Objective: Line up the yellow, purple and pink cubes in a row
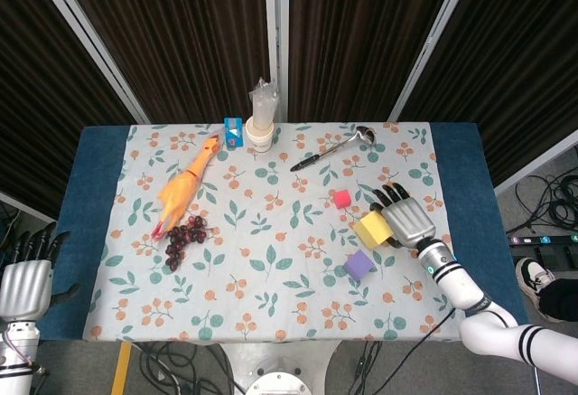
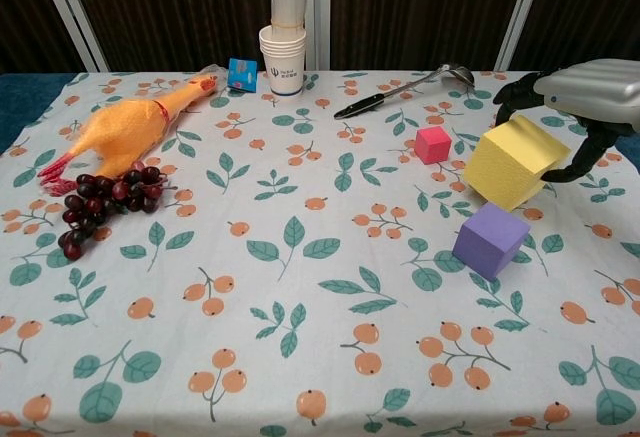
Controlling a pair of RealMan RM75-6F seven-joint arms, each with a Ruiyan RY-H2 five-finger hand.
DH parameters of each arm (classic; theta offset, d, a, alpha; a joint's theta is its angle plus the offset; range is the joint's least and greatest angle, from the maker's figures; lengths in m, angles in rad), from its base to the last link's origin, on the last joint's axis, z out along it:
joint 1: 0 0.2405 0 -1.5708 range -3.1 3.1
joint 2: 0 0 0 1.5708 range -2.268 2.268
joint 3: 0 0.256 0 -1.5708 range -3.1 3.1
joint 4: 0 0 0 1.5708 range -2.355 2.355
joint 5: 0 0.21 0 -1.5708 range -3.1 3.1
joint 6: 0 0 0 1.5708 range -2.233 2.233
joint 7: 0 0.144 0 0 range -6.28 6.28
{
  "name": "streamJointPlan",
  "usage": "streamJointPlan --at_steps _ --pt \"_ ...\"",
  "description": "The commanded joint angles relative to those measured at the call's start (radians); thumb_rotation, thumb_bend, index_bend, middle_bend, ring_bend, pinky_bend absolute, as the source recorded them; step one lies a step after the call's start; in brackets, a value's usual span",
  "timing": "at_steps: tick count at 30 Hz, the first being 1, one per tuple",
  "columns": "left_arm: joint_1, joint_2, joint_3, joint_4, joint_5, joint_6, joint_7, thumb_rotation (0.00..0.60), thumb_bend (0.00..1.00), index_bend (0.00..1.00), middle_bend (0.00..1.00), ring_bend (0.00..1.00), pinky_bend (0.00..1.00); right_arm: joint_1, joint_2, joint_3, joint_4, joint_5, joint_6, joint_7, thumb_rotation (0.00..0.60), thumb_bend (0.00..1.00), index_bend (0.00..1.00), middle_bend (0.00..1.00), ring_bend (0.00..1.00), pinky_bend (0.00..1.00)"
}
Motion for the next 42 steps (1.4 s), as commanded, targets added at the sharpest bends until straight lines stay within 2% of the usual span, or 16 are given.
streamJointPlan --at_steps 1,6,11,20,30,37,42 --pt "0.0 -0.001 0.001 0.0 0.004 0.003 -0.001 0.6 0.12 0.22 0.15 0.12 0.08 0.012 0.021 0.025 -0.06 0.023 0.015 -0.016 0.6 0.17 0.43 0.09 0.0 0.0" --pt "0.004 -0.001 0.002 0.001 0.007 0.008 -0.004 0.6 0.12 0.22 0.15 0.12 0.08 0.059 0.006 0.059 -0.124 0.1 -0.001 -0.073 0.6 0.17 0.44 0.09 0.0 0.0" --pt "0.009 -0.001 0.002 0.006 0.005 0.011 -0.011 0.6 0.12 0.22 0.15 0.12 0.08 0.133 -0.048 0.094 -0.138 0.235 -0.016 -0.164 0.6 0.17 0.45 0.1 0.0 0.0" --pt "0.014 -0.003 0.003 0.019 0.0 0.007 -0.027 0.6 0.12 0.22 0.15 0.12 0.08 0.266 -0.177 0.11 -0.062 0.44 -0.019 -0.288 0.6 0.17 0.46 0.11 0.0 0.0" --pt "0.013 -0.007 0.003 0.031 0.002 0.001 -0.045 0.6 0.12 0.22 0.15 0.12 0.08 0.373 -0.298 0.088 0.056 0.603 -0.024 -0.372 0.6 0.17 0.46 0.11 0.0 0.0" --pt "0.015 -0.009 0.001 0.042 0.001 0.001 -0.058 0.6 0.12 0.22 0.15 0.12 0.08 0.401 -0.334 0.071 0.087 0.649 -0.011 -0.386 0.6 0.17 0.34 0.09 0.0 0.0" --pt "0.016 -0.011 0.001 0.047 0.005 0.006 -0.063 0.6 0.12 0.22 0.15 0.12 0.08 0.4 -0.306 0.065 0.06 0.662 -0.007 -0.372 0.6 0.16 0.18 0.07 0.0 0.0"
